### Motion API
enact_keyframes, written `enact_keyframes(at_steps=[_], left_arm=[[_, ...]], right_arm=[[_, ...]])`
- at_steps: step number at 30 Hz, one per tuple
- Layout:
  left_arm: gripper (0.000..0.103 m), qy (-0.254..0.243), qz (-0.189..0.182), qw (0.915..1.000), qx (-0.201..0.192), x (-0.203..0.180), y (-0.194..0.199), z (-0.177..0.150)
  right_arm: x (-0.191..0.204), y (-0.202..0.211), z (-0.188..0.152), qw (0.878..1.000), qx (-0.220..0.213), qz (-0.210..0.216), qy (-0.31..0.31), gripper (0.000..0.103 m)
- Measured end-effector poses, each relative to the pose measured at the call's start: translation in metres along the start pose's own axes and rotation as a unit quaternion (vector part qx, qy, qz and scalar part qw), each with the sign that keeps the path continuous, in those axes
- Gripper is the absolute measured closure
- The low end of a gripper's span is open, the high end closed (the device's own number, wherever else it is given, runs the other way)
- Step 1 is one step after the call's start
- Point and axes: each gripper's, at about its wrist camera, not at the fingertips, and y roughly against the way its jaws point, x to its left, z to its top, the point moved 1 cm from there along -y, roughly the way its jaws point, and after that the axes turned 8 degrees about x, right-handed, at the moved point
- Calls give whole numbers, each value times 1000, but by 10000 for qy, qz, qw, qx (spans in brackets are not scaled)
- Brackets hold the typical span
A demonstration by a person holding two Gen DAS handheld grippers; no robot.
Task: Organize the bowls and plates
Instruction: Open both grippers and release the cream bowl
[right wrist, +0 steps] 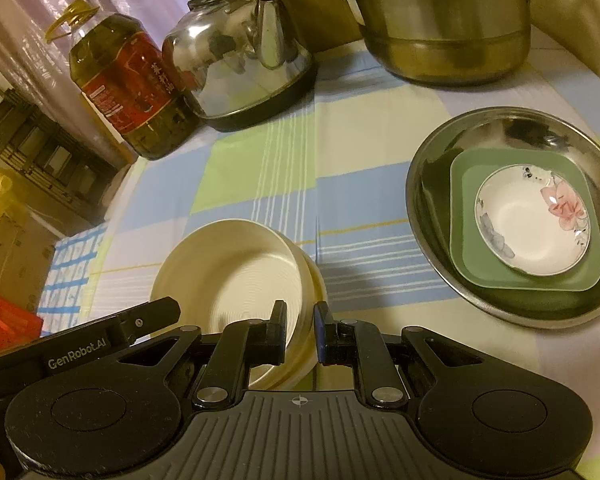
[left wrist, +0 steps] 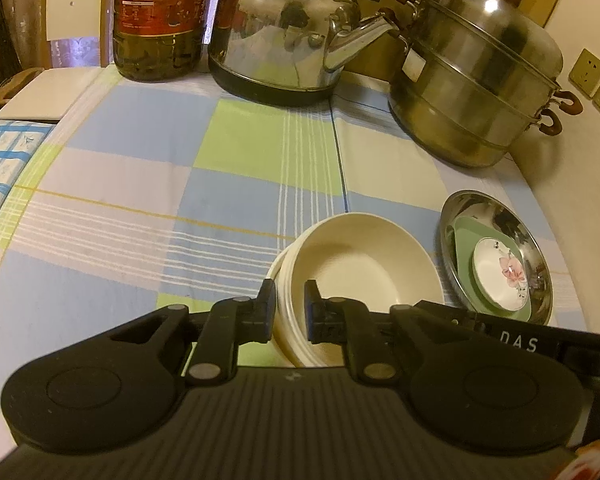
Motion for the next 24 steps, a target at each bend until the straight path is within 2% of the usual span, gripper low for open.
enact_keyframes(at_steps=[1, 3, 4, 5, 14, 24], left_arm=[[86, 14, 16, 10000, -1, 0, 1, 0], [84, 47, 28, 10000, -27, 0, 5, 0], [83, 53, 28, 10000, -46, 0, 7, -1], [83, 56, 40, 9999, -73, 0, 11, -1], [79, -136, 217, 9991, -329, -11, 58, -21], [77, -105, 257, 9993, -265, -19, 106, -76]], right_arm=[[1, 1, 0, 10000, -5, -4, 13, 86], [1, 4, 0, 10000, -58, -42, 67, 72], [1, 6, 0, 9999, -105, -32, 103, 59], [1, 9, -1, 9998, -158, -12, 133, 53], [-14, 53, -18, 9986, -409, 197, 281, 48], [-47, 108, -60, 9980, -470, 235, 364, 37]])
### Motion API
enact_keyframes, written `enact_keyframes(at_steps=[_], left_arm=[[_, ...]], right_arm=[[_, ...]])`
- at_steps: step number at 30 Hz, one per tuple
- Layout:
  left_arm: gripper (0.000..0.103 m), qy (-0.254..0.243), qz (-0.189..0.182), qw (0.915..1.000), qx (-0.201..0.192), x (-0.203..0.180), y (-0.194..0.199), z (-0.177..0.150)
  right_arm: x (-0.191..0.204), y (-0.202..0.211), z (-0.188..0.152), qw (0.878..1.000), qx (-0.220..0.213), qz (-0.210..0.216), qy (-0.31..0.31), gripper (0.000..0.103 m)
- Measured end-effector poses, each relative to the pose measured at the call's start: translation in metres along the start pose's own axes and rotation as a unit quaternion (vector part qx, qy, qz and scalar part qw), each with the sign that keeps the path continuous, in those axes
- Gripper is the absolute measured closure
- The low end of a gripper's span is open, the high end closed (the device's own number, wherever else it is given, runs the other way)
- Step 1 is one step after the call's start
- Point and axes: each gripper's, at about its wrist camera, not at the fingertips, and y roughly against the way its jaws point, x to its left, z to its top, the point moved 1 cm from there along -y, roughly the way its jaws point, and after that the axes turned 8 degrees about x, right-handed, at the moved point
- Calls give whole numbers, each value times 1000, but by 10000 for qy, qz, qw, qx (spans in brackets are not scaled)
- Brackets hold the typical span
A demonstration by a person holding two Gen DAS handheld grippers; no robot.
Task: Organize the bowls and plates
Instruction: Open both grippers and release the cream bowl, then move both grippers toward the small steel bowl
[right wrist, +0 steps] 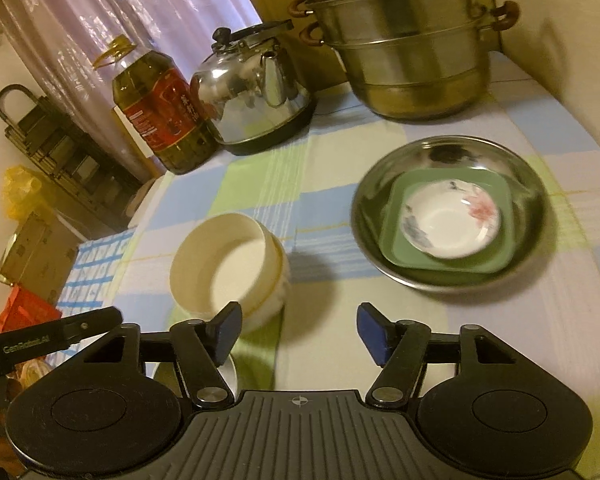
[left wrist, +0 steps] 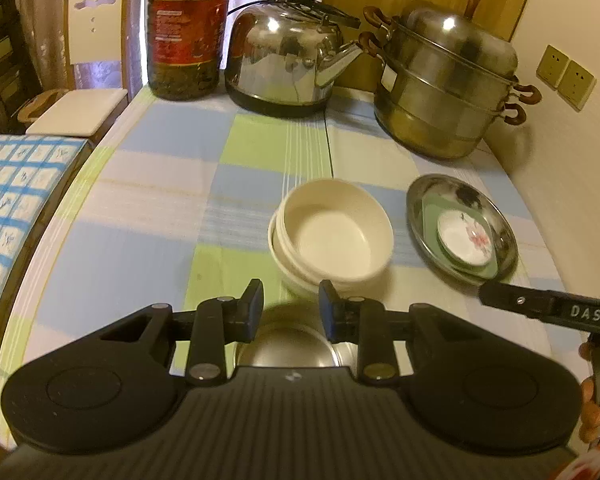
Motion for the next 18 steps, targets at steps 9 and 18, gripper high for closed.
enact_keyframes(at_steps=[9, 18], left_arm=[[76, 120, 9, 9999, 79, -10, 30, -49], [76, 171, 69, 9997, 159, -18, 46, -88]], right_arm=[[-28, 46, -39, 9999, 72, -99, 86, 30], [-48, 74, -72, 9996, 214, -145, 118, 29]])
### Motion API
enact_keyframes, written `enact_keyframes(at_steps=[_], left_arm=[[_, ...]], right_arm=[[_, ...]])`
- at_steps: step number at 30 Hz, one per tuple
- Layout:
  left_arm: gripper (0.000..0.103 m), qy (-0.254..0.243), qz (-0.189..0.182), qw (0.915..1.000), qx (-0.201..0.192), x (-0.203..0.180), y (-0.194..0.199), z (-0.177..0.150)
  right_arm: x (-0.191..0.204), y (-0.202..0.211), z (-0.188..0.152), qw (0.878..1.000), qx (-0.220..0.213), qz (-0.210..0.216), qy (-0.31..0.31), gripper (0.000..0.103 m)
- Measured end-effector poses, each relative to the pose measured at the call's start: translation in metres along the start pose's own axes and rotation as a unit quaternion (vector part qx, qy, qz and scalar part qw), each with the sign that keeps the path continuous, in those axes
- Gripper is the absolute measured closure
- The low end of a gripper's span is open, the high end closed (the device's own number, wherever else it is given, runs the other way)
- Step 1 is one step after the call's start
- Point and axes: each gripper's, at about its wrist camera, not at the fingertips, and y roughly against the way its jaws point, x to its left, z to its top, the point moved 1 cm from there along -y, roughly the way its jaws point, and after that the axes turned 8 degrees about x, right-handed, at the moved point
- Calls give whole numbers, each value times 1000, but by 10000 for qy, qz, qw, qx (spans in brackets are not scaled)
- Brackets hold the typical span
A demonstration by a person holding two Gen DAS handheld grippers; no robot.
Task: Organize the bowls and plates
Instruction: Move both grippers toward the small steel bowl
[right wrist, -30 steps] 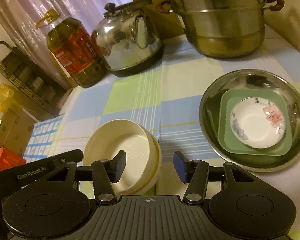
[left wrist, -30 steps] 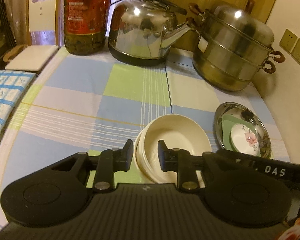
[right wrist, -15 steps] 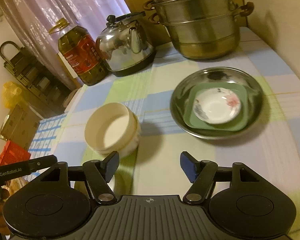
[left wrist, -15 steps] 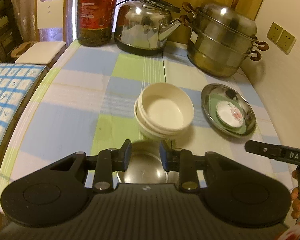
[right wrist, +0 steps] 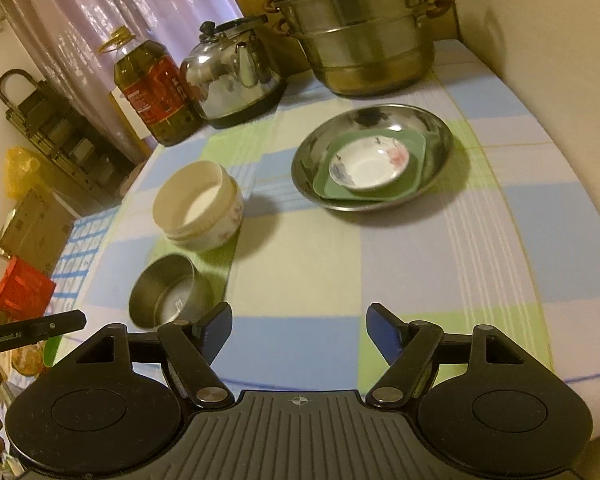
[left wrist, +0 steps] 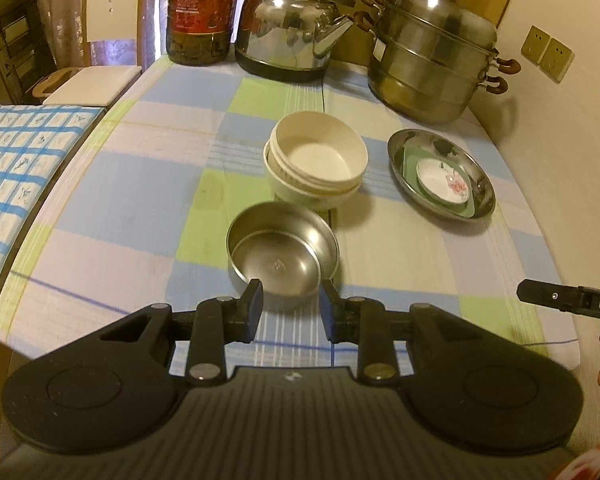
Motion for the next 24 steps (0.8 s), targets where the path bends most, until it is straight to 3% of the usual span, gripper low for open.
enact_keyframes(at_steps=[13, 24], left_arm=[[76, 144, 110, 9998, 65, -1, 11, -32], [76, 148, 123, 9997, 140, 1, 10, -40]], right_arm=[[-2, 9, -29, 9993, 249, -5, 265, 28], [0, 8, -39, 9989, 344, -10, 322, 28]])
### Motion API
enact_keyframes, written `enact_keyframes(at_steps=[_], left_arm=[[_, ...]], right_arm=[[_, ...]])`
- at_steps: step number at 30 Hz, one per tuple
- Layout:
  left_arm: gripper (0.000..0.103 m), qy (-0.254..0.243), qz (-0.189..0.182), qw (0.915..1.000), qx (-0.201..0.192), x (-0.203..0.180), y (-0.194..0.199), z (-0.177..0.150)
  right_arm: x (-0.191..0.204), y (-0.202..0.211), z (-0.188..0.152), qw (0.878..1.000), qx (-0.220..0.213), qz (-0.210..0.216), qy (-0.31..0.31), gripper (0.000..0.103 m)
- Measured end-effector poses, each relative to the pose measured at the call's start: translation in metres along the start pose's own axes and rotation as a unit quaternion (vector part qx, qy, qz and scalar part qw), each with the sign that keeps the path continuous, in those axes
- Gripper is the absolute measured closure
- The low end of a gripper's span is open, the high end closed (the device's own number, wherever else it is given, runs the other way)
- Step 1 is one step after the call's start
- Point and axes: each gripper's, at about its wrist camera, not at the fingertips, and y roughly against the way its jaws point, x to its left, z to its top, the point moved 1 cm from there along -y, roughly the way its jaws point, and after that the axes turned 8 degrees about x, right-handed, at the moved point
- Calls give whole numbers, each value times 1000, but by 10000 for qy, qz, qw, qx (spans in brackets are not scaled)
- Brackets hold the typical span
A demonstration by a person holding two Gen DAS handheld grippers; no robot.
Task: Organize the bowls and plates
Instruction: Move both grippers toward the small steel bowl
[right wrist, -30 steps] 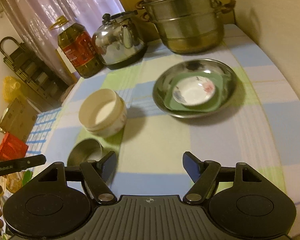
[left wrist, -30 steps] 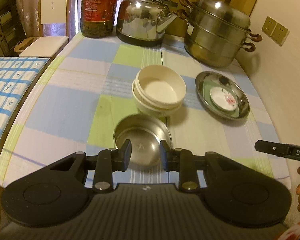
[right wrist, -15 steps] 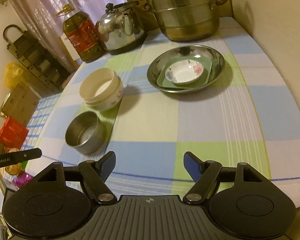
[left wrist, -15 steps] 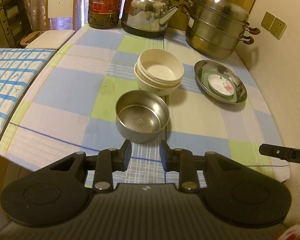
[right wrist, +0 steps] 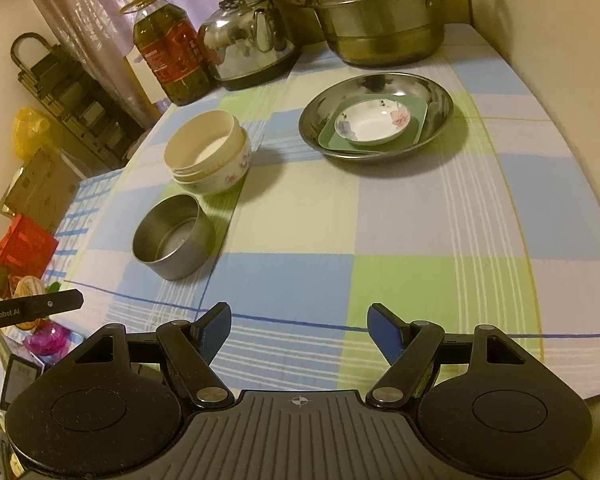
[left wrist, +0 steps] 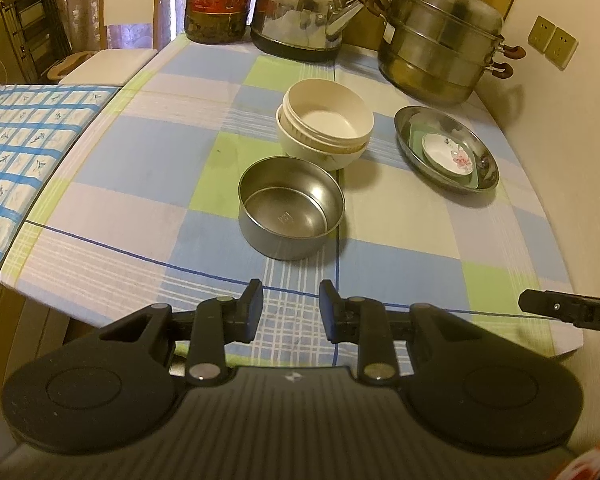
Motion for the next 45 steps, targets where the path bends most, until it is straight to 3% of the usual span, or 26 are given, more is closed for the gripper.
enact_keyframes(at_steps=[17, 35, 45], left_arm=[[76, -91, -24, 9999, 121, 9, -10, 13], [76, -184, 117, 9996, 160, 36, -37, 41], [76, -175, 2, 9994, 283, 48, -58, 56]], right_arm=[[15, -21, 8, 9999, 141, 31, -34, 28], [50, -67, 35, 9991, 360, 140, 179, 28], [67, -93, 48, 9988, 427, 145, 187, 28]])
